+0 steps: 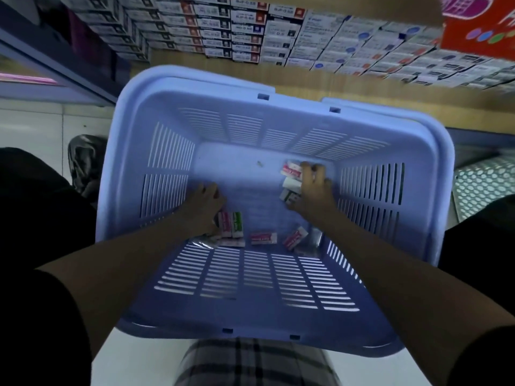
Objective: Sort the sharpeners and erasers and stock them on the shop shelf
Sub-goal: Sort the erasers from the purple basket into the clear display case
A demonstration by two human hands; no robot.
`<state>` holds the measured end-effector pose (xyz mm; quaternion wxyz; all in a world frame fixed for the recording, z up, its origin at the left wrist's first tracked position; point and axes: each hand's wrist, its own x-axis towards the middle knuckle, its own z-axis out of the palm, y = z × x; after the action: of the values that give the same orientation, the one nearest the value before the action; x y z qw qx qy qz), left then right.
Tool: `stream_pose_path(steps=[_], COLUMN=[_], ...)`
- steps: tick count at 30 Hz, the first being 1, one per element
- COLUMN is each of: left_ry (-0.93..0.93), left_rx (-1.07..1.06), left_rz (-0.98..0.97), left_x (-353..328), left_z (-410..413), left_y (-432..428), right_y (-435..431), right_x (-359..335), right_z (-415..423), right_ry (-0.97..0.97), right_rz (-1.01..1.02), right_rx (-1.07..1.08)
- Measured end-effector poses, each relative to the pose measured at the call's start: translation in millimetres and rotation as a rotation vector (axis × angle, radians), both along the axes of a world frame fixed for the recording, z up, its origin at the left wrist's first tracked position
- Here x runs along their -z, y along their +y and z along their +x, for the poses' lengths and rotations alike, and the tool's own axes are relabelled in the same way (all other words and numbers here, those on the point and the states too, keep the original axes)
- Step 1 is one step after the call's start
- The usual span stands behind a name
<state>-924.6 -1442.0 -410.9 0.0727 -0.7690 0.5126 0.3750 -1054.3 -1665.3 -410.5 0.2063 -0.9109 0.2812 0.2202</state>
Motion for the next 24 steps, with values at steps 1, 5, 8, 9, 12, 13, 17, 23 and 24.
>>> stream_pose_path(steps=[1,5,8,9,12,13,17,23,24], left_ry=[0.030,0.167,0.217,0.218,0.193,0.202,0.261,0.283,0.299], left_rx=[-0.001,-0.124,-0.266,-0.296,-0.282,-0.256,-0.361,-0.602,-0.660], left_rz=[-0.043,-0.109,-0.145,-0.161,-0.180,-0.192,-0.179,-0.145,-0.142], left_x=[0,1,-2,-2,-2,1,11,8,6], left_z=[-1,-10,-22,-25,-29,-30,-24,-14,-14], left_y=[2,4,-5,-9,-17,-17,-14,-20,-24], right_y=[5,14,17,18,25,26,25,30,30], right_x=[1,7,11,11,5,3,5,6,3], right_z=[-1,-4,-7,-6,1,1,3,-1,-1], right_ry=[0.024,0.078,0.046,0.032,0.017,0.023,0.064,-0.010,-0.015], right_rz=[-0.009,-0.061,-0.066,-0.052,0.009,0.021,0.074,0.034,0.049], right_rx=[-0.071,-0.167,-0.246,-0.232,-0.133,-0.129,-0.114,-0.176,-0.156])
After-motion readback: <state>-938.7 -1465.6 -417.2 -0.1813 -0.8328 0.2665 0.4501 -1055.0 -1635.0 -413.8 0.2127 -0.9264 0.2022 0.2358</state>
